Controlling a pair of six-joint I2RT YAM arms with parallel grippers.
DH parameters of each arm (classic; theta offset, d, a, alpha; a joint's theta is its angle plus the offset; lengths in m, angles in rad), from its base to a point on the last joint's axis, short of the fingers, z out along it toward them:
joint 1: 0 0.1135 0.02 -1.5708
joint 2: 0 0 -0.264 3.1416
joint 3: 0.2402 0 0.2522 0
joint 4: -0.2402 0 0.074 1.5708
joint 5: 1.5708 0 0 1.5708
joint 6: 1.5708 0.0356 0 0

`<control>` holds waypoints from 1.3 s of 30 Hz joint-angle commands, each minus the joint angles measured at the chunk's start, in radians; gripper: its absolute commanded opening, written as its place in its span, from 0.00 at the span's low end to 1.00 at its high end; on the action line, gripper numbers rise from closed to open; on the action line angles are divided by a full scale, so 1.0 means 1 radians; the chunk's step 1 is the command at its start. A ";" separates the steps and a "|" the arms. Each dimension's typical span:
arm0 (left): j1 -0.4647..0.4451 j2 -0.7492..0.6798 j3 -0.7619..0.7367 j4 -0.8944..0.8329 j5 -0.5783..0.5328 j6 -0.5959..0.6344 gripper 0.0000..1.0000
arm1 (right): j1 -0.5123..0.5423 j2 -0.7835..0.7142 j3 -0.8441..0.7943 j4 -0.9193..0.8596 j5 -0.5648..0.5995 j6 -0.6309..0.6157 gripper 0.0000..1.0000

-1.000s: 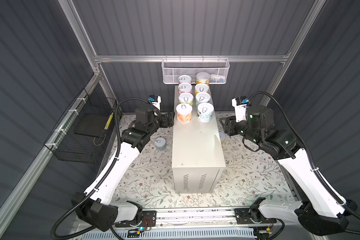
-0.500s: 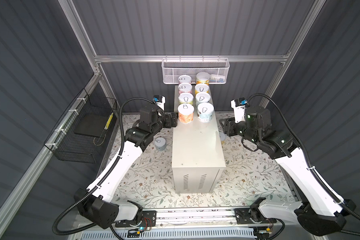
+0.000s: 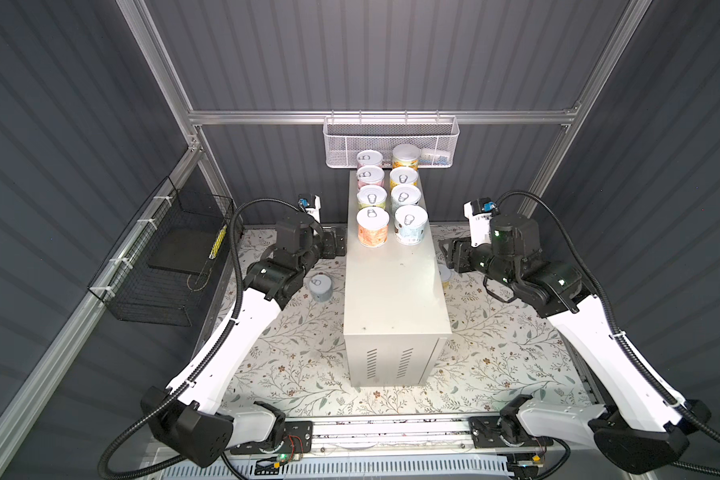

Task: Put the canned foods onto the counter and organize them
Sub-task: 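Lower both grippers back down toward the remaining floor cans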

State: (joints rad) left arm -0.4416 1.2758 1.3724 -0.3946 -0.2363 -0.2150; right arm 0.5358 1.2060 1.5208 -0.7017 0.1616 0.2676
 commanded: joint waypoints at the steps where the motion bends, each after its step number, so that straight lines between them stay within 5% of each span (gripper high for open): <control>1: 0.098 -0.034 -0.100 -0.036 -0.018 -0.025 0.99 | -0.041 -0.051 -0.041 0.029 0.029 0.017 0.78; 11: 0.158 0.012 -0.435 0.270 -0.037 -0.128 0.99 | -0.199 -0.066 -0.301 0.167 -0.053 0.074 0.99; 39: 0.158 0.111 -0.459 0.372 0.048 -0.129 0.99 | -0.280 0.398 -0.482 0.584 -0.108 0.100 0.99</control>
State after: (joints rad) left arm -0.2806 1.3834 0.9169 -0.0284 -0.2173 -0.3309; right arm 0.2626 1.5795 1.0515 -0.1711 0.0654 0.3702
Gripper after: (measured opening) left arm 0.993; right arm 0.989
